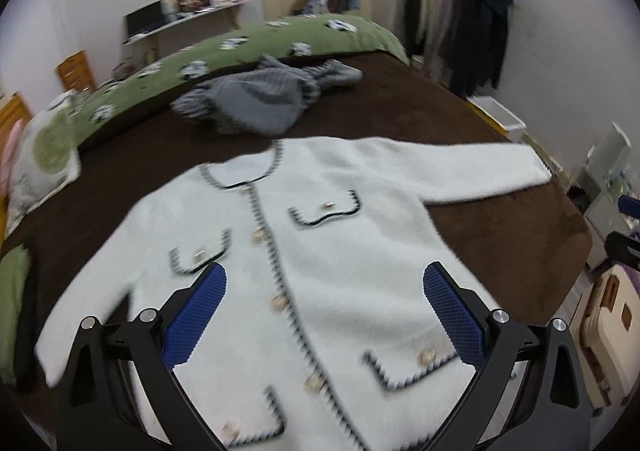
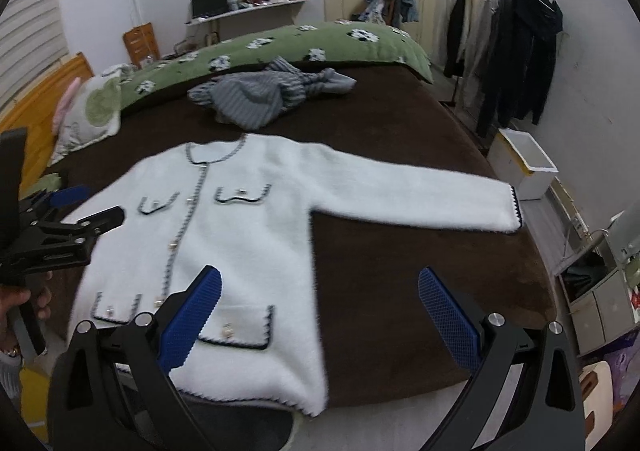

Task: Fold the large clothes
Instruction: 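Move the right gripper over the cardigan sleeve toward its black-trimmed cuff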

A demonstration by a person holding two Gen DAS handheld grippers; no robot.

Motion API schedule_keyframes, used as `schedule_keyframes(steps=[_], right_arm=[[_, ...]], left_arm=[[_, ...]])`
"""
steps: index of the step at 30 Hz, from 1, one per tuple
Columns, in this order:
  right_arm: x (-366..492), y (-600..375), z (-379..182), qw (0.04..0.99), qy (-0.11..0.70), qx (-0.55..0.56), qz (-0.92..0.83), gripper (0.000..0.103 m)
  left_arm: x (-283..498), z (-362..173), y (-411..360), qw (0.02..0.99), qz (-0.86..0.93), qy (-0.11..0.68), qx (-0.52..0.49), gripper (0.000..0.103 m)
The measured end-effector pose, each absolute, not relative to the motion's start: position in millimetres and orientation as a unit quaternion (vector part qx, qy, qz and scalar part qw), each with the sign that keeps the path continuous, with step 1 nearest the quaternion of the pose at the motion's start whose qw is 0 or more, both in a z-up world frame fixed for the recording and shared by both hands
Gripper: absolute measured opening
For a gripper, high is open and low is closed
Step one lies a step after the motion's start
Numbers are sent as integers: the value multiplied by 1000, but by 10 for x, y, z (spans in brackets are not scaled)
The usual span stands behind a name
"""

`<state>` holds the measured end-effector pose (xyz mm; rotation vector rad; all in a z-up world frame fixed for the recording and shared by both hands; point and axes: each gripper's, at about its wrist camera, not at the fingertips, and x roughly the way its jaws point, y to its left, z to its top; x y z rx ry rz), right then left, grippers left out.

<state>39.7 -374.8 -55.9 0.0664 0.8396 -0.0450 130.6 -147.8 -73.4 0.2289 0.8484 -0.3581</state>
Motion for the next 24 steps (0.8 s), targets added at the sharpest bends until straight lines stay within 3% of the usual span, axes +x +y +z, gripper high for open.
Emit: schedule_keyframes(steps=[12, 24], right_arm=[[954, -4603, -1159, 914, 381, 107, -89, 98], [1142, -5304, -1572, 907, 377, 147, -120, 98]], left_arm=[[2395, -1761, -2747, 862, -227, 417, 175, 97], [3063, -2218, -3150, 851, -240, 440, 159, 97]])
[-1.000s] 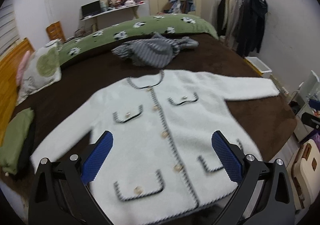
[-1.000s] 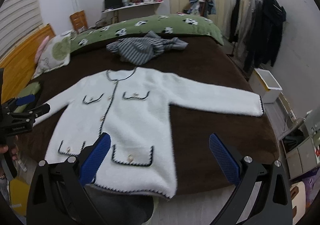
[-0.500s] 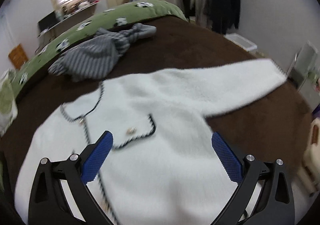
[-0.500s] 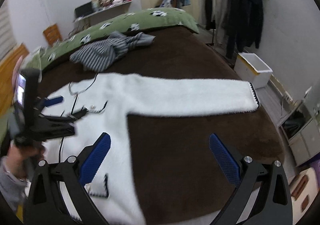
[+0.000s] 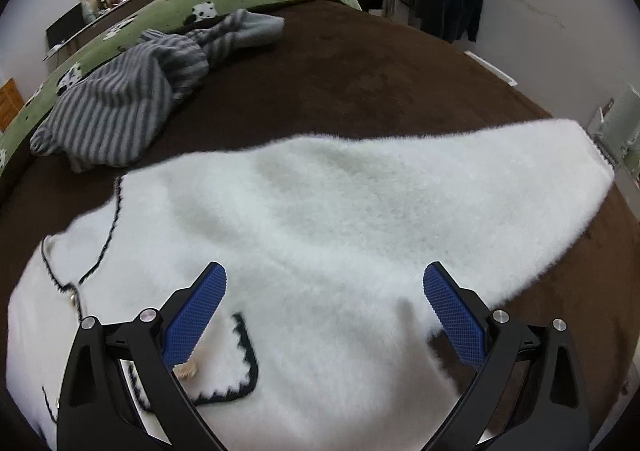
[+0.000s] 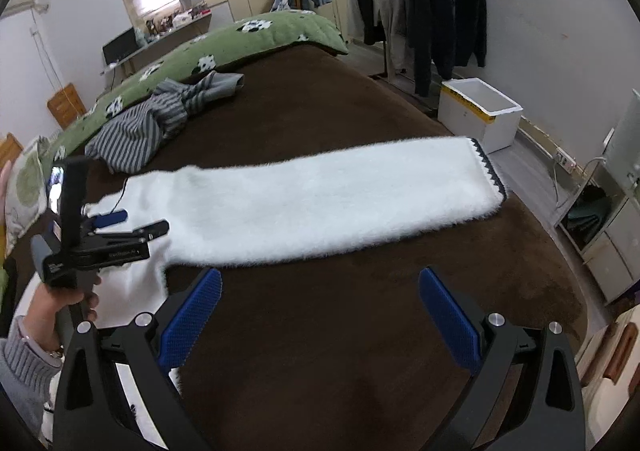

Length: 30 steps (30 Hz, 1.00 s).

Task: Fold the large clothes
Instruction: 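Move the right gripper over the cardigan sleeve toward its black-trimmed cuff, then close the right gripper on the sleeve cuff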

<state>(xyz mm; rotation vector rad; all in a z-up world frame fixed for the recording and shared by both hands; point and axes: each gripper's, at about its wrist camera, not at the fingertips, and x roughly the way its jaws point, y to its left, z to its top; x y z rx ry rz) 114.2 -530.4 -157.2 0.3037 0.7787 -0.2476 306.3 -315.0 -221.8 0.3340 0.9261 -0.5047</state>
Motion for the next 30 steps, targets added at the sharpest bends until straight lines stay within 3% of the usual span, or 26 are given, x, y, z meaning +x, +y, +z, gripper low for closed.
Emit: schedule_keyframes(steps=[6, 16, 30], right_arm=[[1099, -5747, -1710, 897, 379, 175, -148, 98], [1179, -6369, -2092, 873, 354, 312, -121, 98], [1780, -6784, -2416, 857, 346, 323, -204, 98]], left_arm=[[3186, -2623, -3148, 835, -241, 481, 117, 98], [3073, -2641, -3156, 844, -244, 464, 116, 98], [3105, -2651, -3128, 848, -241, 458, 115, 98]])
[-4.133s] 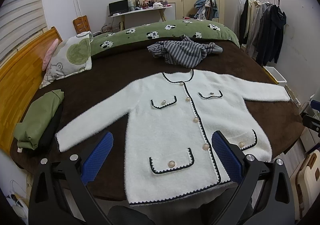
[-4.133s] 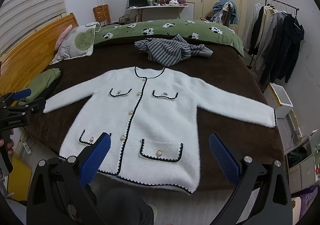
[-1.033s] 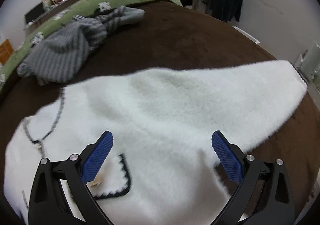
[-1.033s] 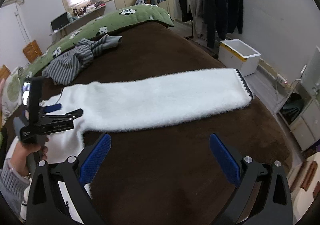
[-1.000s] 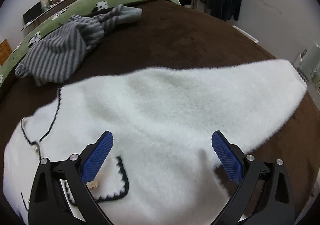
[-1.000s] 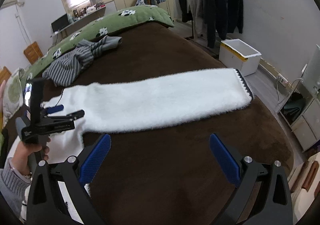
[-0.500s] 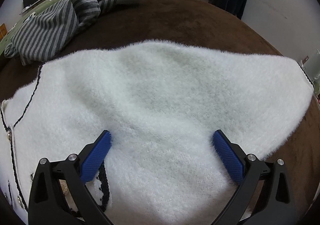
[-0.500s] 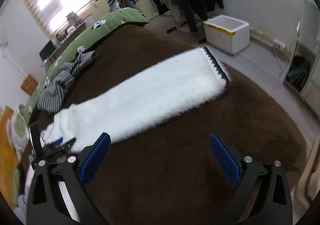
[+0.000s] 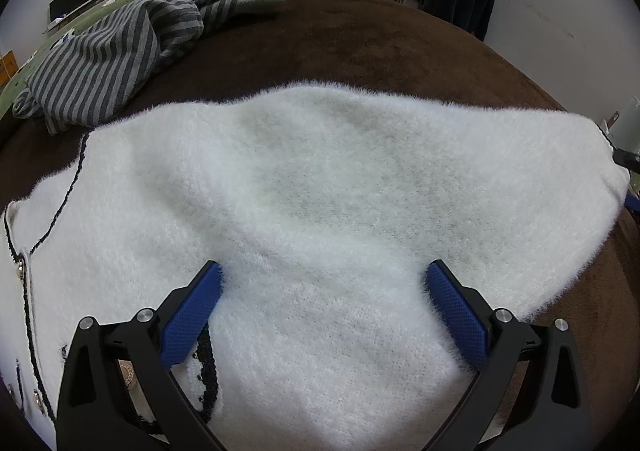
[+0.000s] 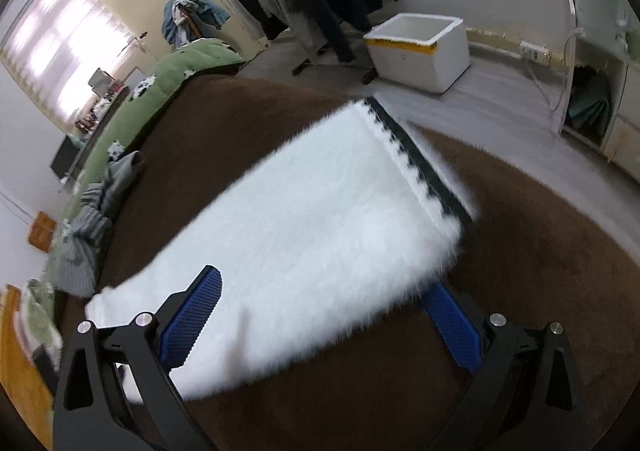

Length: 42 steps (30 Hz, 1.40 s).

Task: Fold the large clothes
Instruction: 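Close the right gripper on the sleeve cuff, then lift the cuff with the right gripper, fold the sleeve across the body, release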

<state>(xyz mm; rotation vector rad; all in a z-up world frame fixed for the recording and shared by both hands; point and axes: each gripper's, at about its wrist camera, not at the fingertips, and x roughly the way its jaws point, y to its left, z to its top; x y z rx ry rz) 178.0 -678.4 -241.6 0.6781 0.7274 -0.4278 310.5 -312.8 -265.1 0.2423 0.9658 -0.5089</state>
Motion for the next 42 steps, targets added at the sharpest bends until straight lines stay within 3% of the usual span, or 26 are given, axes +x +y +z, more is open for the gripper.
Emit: schedule_keyframes(steps=[3, 5, 7, 8, 10, 13, 26, 35, 42], right_arm=[[1879, -6820, -2417, 857, 340, 316, -224, 98], [1938, -6803, -2424, 857, 347, 293, -245, 92], [1951, -6781, -2426, 856, 354, 258, -274, 53], [1909, -6782, -2426, 858, 345, 256, -280, 46], [1840, -6823, -2449, 861, 331, 270, -276, 22], [1854, -6829, -2457, 866, 329, 263, -271, 11], [2059, -6306, -1662, 912, 305, 169, -214, 9], [2116, -5366, -940, 953, 245, 94, -150, 9], [2229, -4633, -476, 971, 218, 66, -79, 9]], left_arm=[[3098, -2655, -3135, 849, -239, 456, 117, 98], [3077, -2657, -3150, 852, -233, 452, 123, 98], [3071, -2658, -3148, 853, -233, 450, 123, 98], [3074, -2659, -3140, 853, -233, 450, 122, 98], [3078, -2660, -3137, 853, -233, 450, 122, 98], [3083, -2660, -3138, 852, -234, 451, 123, 98], [3101, -2653, -3135, 854, -231, 449, 126, 98], [3108, -2630, -3144, 856, -227, 447, 130, 98], [3002, -2309, -2855, 868, -212, 435, 114, 97]])
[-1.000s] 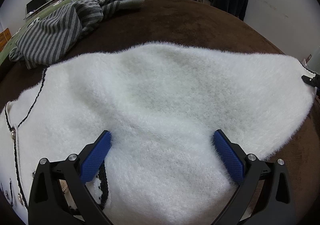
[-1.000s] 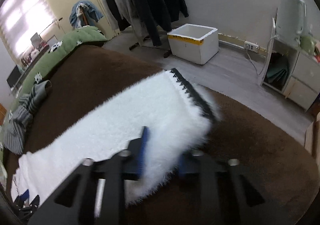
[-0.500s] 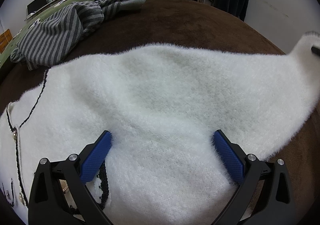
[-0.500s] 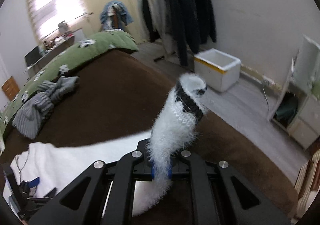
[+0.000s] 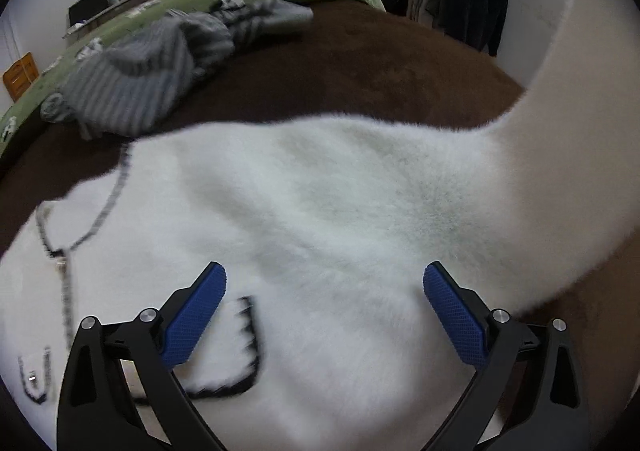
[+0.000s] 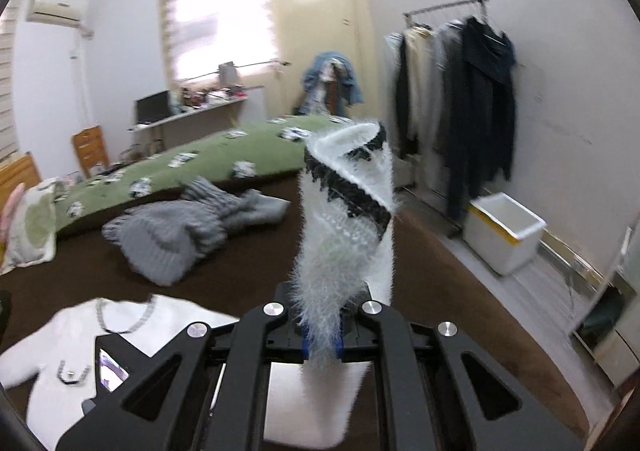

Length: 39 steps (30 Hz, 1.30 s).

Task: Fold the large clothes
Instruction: 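Lift the cuff with the right gripper, fold the sleeve across the body, release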

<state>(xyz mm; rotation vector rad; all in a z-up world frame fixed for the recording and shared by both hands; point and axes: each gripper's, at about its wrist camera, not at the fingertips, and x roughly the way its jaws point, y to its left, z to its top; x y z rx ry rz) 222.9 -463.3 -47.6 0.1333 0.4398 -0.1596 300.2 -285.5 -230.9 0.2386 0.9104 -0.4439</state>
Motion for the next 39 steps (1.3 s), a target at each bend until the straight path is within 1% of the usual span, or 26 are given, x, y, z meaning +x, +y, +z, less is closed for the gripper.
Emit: schedule_keyframes(steps=[4, 6, 9, 13, 16, 19, 22, 28, 35, 39], right_arm=[[2338, -4170, -274, 975, 214, 54, -30, 9], [2386, -3931, -161, 976, 208, 65, 4, 9], [2465, -3512, -19, 978, 202, 51, 32, 9], [2576, -2968, 56, 975, 204, 48, 70, 9], [2648, -2570, -18, 971, 217, 45, 91, 9], [2699, -2152, -196, 966, 236, 24, 102, 9], [2779, -1830, -497, 956, 268, 23, 115, 9], [2933, -1213, -1333, 929, 346, -1, 131, 9], [3000, -800, -2219, 891, 430, -26, 145, 9], [3027, -867, -2499, 876, 459, 16, 144, 10]], left_arm=[[2838, -1983, -2462, 879, -188, 419, 127, 97], [2755, -1820, -2192, 885, -177, 413, 123, 97], [2613, -1612, -1755, 894, -157, 403, 119, 97], [2421, -1457, -1210, 904, -115, 389, 133, 97], [2293, -1457, -842, 906, -81, 386, 150, 97], [2155, -1505, -464, 908, -49, 389, 150, 97], [2015, -1589, -135, 904, -36, 402, 140, 97], [1738, -1811, 385, 901, -10, 419, 114, 97], [1632, -2066, 634, 890, 9, 450, 75, 97], [1582, -2118, 684, 889, 10, 452, 73, 97]])
